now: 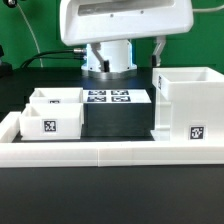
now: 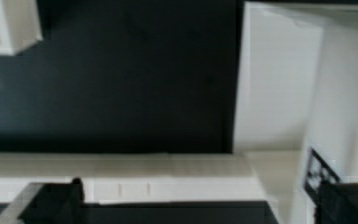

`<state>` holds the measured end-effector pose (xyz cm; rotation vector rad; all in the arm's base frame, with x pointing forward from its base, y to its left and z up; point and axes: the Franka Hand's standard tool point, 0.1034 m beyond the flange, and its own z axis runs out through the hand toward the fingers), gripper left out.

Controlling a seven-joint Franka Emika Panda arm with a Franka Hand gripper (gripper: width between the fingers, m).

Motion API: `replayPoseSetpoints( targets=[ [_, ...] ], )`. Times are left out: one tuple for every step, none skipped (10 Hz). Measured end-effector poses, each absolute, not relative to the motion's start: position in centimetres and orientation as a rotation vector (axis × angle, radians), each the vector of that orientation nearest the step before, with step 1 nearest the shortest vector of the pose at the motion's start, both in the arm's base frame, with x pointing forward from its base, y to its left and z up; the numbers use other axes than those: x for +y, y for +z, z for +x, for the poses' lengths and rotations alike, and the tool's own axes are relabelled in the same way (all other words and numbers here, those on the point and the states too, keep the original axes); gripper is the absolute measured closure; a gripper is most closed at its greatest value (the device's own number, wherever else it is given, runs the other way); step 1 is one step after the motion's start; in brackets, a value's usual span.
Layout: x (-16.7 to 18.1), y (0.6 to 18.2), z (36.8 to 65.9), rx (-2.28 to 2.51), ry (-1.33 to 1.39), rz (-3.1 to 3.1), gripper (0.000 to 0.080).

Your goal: Assemble drawer

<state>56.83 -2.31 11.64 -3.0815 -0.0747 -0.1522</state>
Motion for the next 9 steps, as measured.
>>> replayPoseSetpoints(
  targets=[
    [-4.0, 10.9, 56.0, -0.082, -0.156, -3.095, 0.0151],
    [-4.7, 10.3, 55.4, -0.075, -0.146, -3.100, 0.0151],
    [-4.5, 10.4, 55.6, -0.072, -0.148, -3.098, 0.0151],
    [-4.5, 10.4, 55.6, -0.072, -0.147, -3.098, 0.0151],
    [-4.5, 10.4, 55.6, -0.071, -0.146, -3.098, 0.0151],
    [-4.5, 10.4, 55.6, -0.071, -0.146, -3.098, 0.0151],
    [-4.6, 10.4, 55.6, -0.071, -0.146, -3.098, 0.0151],
    [-4.7, 10.3, 55.5, -0.067, -0.142, -3.099, 0.0151],
    [-5.5, 9.6, 54.6, -0.047, -0.116, -3.103, 0.0151]
  ],
)
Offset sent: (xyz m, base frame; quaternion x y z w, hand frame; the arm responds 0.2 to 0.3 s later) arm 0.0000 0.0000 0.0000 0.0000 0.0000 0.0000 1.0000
